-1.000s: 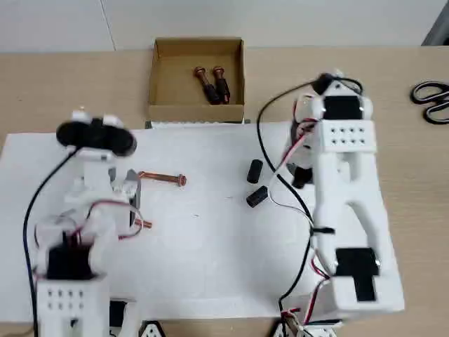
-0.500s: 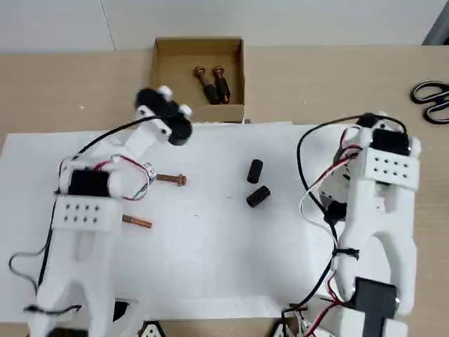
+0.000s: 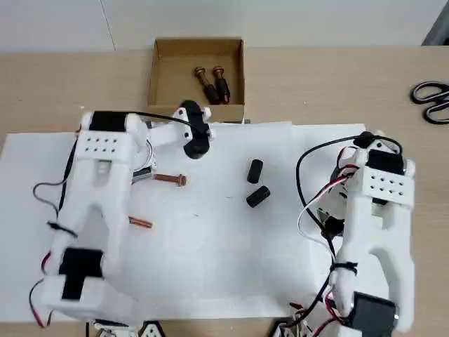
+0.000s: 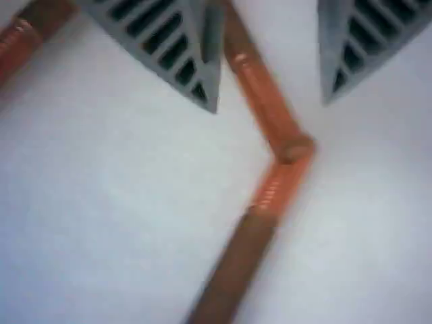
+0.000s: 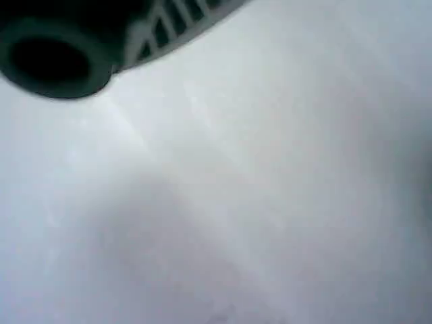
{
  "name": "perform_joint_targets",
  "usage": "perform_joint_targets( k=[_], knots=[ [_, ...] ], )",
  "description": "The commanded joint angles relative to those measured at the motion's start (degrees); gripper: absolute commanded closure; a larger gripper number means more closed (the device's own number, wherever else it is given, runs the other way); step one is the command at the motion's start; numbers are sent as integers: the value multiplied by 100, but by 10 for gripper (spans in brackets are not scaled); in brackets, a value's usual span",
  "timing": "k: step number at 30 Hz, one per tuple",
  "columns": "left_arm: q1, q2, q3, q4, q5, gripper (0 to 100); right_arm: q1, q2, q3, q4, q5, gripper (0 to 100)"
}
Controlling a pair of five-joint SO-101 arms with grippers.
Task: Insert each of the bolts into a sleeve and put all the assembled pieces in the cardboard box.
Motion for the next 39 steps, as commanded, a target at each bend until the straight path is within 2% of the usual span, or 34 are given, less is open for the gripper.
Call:
perform_joint_targets(
  k=[1, 8, 15, 18, 22, 26, 39],
  knots=[
    [44, 273, -497, 466, -422, 902, 13, -233, 70, -180, 35, 996],
    [396, 941, -549, 457, -703, 902, 22, -233, 316, -189, 26, 996],
    [571, 1327, -629, -211, -712, 889, 13, -233, 325, -145, 35, 996],
    [571, 1398, -910, -185, -712, 852, 13, -233, 325, -180, 35, 996],
    [563, 1451, -1323, 105, -712, 852, 13, -207, 325, -189, 35, 996],
    [607, 1547, -1332, 62, -738, 852, 13, -198, 325, -189, 18, 996],
    [677, 3086, -2316, 88, -791, 852, 13, -233, 325, -171, 18, 996]
  ],
)
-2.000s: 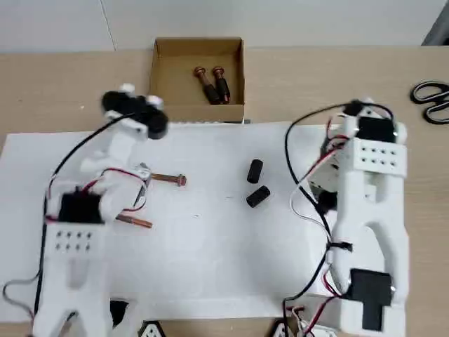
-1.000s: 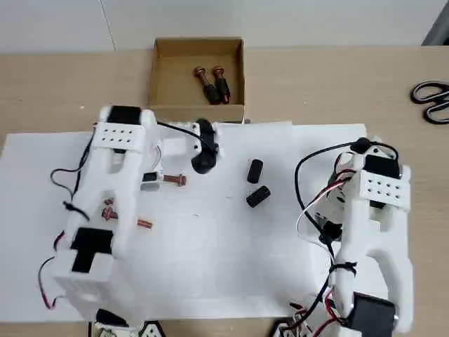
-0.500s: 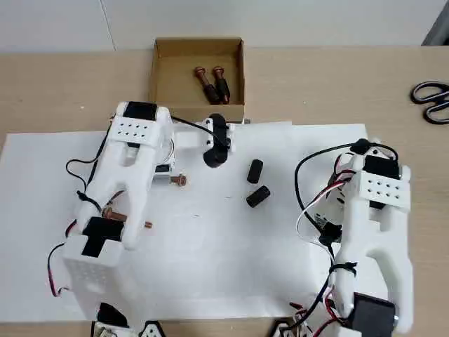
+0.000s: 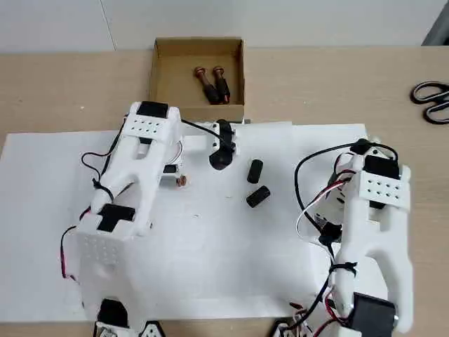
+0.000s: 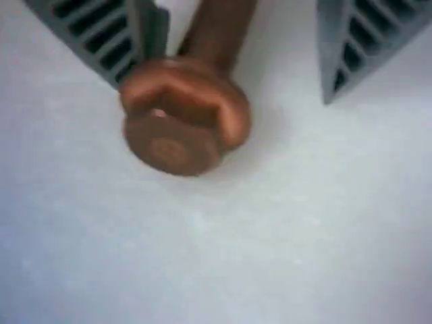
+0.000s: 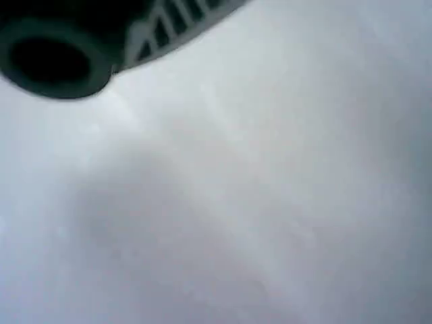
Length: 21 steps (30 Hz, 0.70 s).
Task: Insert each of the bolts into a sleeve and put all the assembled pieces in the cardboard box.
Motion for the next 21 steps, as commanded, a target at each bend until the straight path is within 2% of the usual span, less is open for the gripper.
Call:
perform_joint_targets(
  k=[1, 5, 10, 18, 21],
  knots=[
    [18, 325, -426, 53, -193, 852, 13, -224, -26, -22, 18, 996],
    [26, 554, -488, 79, -185, 913, 4, -224, -26, -4, 18, 996],
    [62, 554, -611, 589, -185, 994, 4, -224, -35, -48, 18, 996],
    [88, 554, -1464, 1363, -167, 995, -207, -233, -62, 4, 18, 996],
    [97, 545, -1868, 1380, 202, 995, -303, -268, -70, 4, 18, 996]
  ],
)
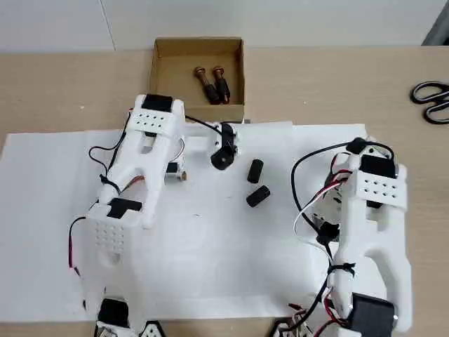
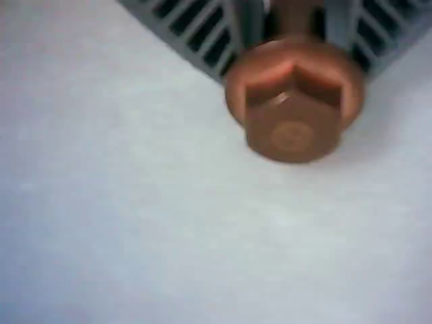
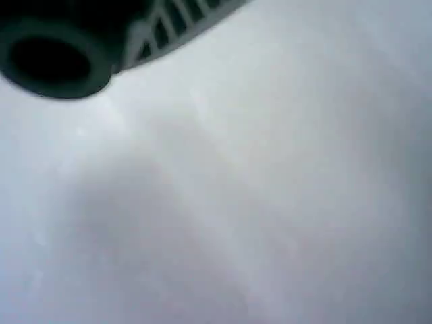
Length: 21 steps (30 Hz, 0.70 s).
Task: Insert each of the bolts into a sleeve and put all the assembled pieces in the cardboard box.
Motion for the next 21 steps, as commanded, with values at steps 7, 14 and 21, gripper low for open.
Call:
perform_joint_targets(
  k=[7, 14, 21],
  knots=[
    [44, -334, -1560, 141, 1363, 995, -708, -1710, -70, 13, 44, 996],
    [237, -1916, -1587, 141, 2681, 995, -1789, -3451, -62, 13, 53, 996],
    [396, -3086, -1402, 141, 4818, 995, -2695, -4435, -62, 22, 668, 996]
  ],
)
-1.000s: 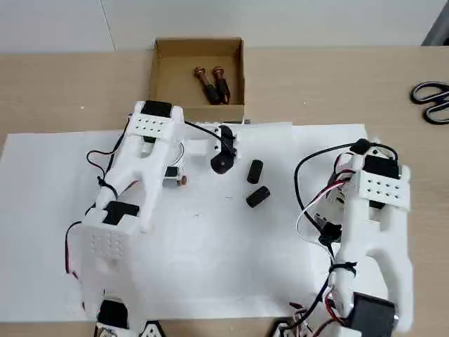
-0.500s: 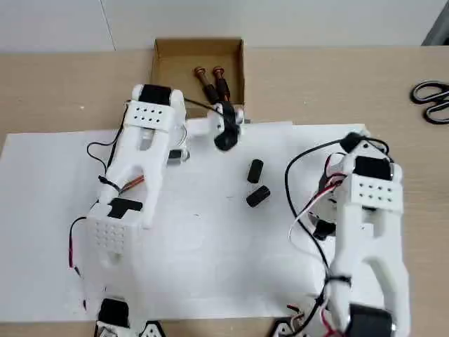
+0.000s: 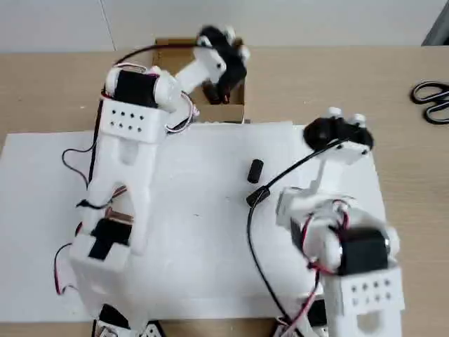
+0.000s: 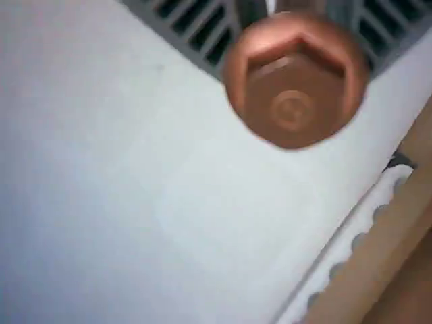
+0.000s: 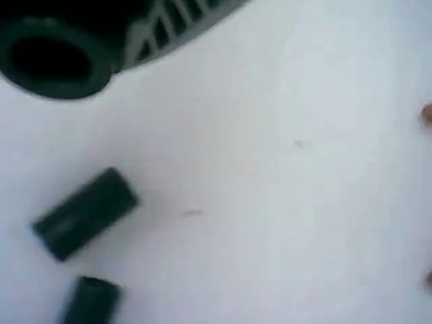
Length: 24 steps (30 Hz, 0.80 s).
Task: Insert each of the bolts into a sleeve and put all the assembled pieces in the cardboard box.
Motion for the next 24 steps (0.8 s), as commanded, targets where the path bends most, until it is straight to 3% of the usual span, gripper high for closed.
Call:
perform_joint_targets(
  k=[1, 5, 12, 20, 24],
  knots=[
    [18, -1011, -75, 105, 624, 995, -303, -523, -62, 13, 440, 996],
    [44, -1820, 347, 105, 870, 995, -541, -1024, -62, 13, 879, 996],
    [290, -3543, 1138, 53, 1952, 995, -796, -1921, -26, 154, 1407, 996],
    [281, -5574, 3292, -422, 3780, 995, -796, -2501, -26, 716, 1407, 996],
    [316, -6708, 4804, -1134, 5011, 995, -796, -2765, 97, 646, 1433, 996]
  ],
)
